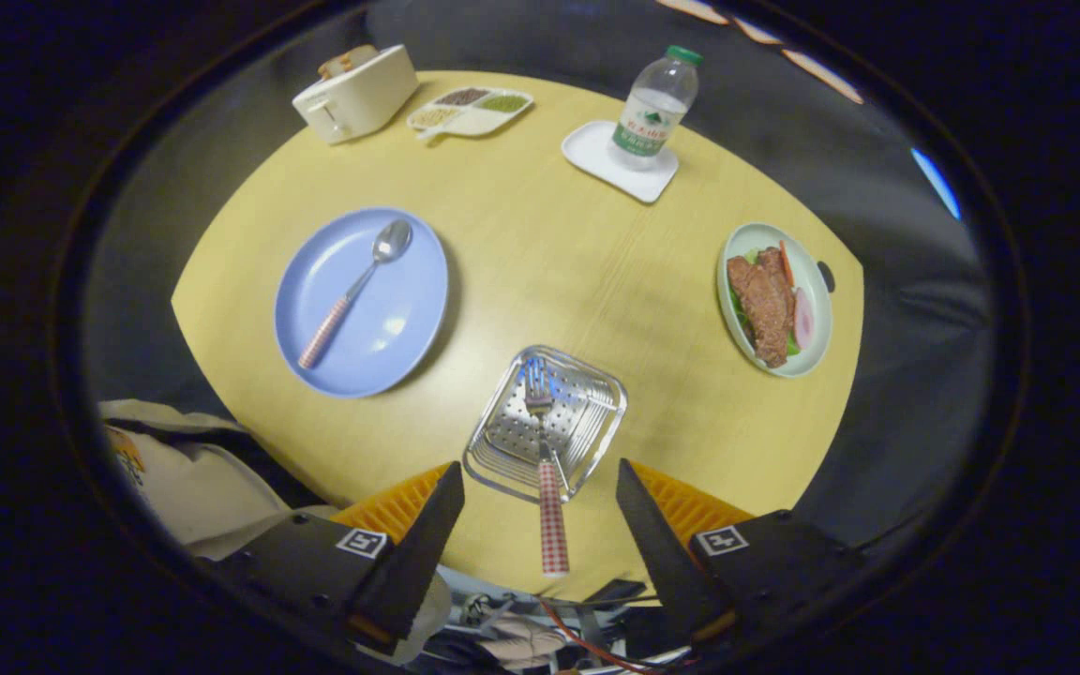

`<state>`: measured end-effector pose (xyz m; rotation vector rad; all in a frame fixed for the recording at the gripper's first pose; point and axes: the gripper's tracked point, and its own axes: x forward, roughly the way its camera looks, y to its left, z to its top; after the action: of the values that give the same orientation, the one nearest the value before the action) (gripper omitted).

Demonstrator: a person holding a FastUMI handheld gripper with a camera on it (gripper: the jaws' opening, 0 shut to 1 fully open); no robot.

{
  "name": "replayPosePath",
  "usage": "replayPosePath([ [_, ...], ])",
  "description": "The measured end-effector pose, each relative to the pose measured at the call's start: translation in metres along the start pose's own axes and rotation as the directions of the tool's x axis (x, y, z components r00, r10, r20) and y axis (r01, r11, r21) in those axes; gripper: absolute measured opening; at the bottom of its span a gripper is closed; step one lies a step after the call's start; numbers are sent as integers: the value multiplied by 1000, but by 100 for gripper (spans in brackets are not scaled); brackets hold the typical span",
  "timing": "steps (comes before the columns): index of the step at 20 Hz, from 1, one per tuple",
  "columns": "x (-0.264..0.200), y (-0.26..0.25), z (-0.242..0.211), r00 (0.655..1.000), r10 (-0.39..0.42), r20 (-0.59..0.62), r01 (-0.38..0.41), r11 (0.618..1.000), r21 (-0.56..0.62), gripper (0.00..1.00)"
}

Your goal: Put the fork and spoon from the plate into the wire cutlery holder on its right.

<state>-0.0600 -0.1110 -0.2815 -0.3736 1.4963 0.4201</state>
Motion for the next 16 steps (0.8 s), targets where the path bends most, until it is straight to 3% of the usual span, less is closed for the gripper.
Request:
replayPosePath([
  [1,-4,2,5,998,-20,57,19,999,27,100],
  [5,-22,22,25,953,-110,283,48,975,219,99],
  [9,-33,41,32,882,-232,410,67,924,378,99],
  [16,-38,84,43,768,-366,525,127,891,435,99],
])
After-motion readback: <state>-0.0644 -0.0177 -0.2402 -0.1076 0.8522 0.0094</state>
